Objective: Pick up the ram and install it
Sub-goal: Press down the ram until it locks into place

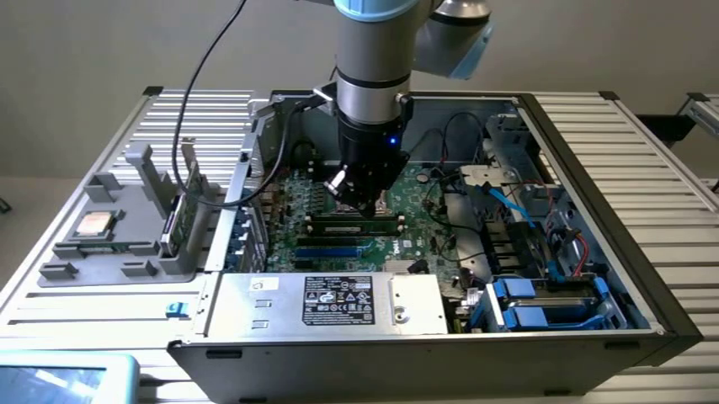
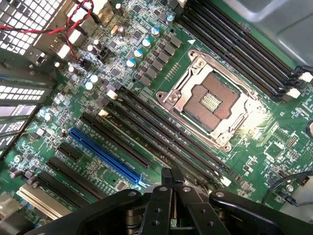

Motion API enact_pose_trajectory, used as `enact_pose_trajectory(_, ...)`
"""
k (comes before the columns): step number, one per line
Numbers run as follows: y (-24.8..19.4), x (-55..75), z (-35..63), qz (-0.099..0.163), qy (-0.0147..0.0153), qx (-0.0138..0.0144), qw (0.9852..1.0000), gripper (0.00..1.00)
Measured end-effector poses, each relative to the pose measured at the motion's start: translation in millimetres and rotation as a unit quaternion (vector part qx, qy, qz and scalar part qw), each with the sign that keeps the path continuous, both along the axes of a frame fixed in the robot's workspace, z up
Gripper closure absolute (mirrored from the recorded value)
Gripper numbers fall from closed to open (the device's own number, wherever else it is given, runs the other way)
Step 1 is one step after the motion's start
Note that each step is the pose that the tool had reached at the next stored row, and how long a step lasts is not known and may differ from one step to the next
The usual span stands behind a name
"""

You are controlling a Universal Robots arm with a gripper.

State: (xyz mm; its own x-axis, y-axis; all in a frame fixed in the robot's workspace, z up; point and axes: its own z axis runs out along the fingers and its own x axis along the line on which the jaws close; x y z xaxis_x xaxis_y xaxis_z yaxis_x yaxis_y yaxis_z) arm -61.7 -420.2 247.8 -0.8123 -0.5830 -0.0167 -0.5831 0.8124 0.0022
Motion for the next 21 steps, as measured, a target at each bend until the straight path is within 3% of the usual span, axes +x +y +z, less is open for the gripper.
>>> enact_pose_trajectory(9,0.0,0.0,-0.4,-0.04,0.0013,-0.0126,0.9991,0.91)
enact_pose_trajectory(12,0.0,0.0,-0.6,-0.055,0.0017,-0.0148,0.9984,0.91)
enact_pose_trajectory(15,-0.6,0.0,-0.9,-0.061,0.0021,-0.0154,0.998,0.91)
enact_pose_trajectory(16,-1.5,0.0,-0.9,-0.061,0.0034,-0.0156,0.998,0.91)
enact_pose_trajectory(19,-2.2,0.1,-0.9,-0.068,0.0111,-0.0161,0.9975,0.91)
enact_pose_trajectory(21,-2.3,-0.1,-0.9,-0.081,0.0129,-0.016,0.9965,0.91)
